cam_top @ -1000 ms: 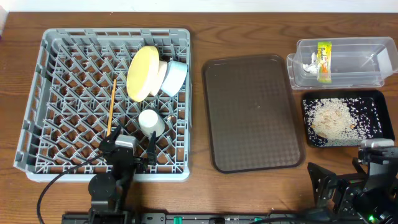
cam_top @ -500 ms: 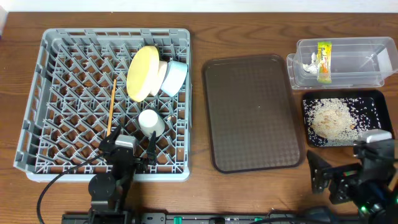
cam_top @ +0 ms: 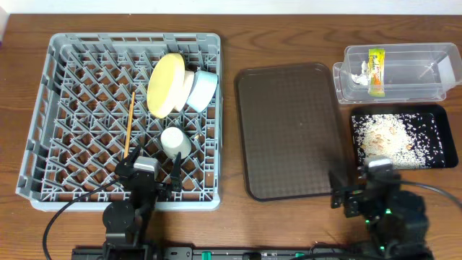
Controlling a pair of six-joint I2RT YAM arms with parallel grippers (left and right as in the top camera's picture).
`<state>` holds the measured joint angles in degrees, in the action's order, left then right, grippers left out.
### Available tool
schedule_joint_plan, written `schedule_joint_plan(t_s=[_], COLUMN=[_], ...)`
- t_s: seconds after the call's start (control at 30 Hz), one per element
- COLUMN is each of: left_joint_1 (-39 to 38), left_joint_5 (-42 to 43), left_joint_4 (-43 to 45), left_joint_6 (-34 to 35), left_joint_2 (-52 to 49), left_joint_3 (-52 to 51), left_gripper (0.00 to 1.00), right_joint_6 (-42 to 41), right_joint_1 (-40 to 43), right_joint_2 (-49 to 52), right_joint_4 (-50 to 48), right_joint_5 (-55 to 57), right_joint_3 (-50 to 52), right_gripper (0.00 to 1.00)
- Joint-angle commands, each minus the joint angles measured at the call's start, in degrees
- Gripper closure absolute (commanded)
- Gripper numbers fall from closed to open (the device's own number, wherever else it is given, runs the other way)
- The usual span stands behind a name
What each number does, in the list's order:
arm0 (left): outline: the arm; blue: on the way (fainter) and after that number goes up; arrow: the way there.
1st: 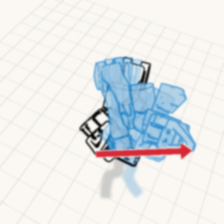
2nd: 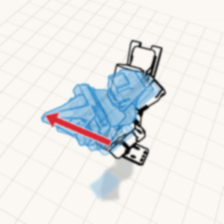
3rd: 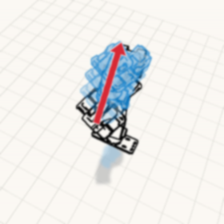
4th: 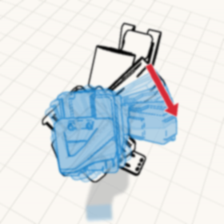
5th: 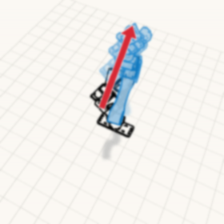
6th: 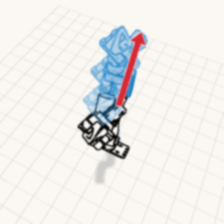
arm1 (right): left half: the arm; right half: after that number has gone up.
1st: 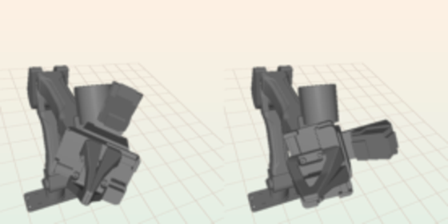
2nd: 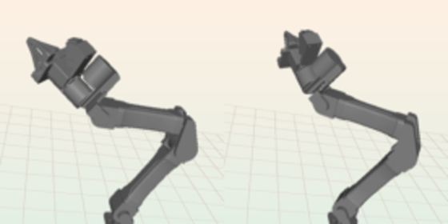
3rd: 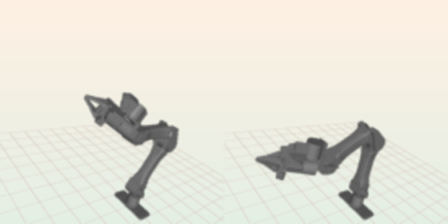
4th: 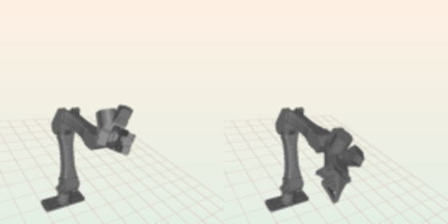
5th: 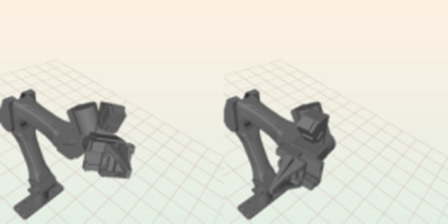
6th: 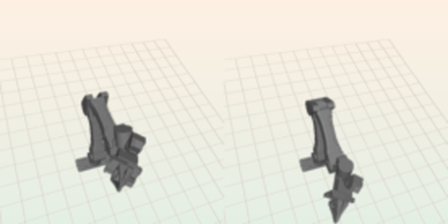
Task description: Sort waste into correct bins and load items into the dishwasher
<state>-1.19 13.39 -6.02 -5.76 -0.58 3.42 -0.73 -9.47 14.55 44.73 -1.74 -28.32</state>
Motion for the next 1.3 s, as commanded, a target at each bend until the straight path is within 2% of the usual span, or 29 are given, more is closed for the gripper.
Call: schedule_joint_plan(t_s=[0.0, 0.3, 1.27], left_joint_1=[0.20, 0.20, 0.20], left_joint_5=[0.70, 0.70, 0.72], left_joint_4=[-0.52, -0.52, -0.52], left_joint_6=[0.50, 0.50, 0.50], left_joint_2=[0.35, 0.33, 0.33], left_joint_3=[-1.49, -1.49, -1.49], left_gripper=[0.03, 0.03, 0.03], right_joint_6=[0.98, 0.90, 0.37], right_joint_1=[0.83, 0.83, 0.79], right_joint_2=[-5.40, -14.23, -14.23], right_joint_4=[-4.07, -11.67, -11.93], right_joint_5=[-1.97, -4.44, -4.35], right_joint_3=[8.28, 19.74, 19.71], right_gripper=[0.01, 0.01, 0.01])
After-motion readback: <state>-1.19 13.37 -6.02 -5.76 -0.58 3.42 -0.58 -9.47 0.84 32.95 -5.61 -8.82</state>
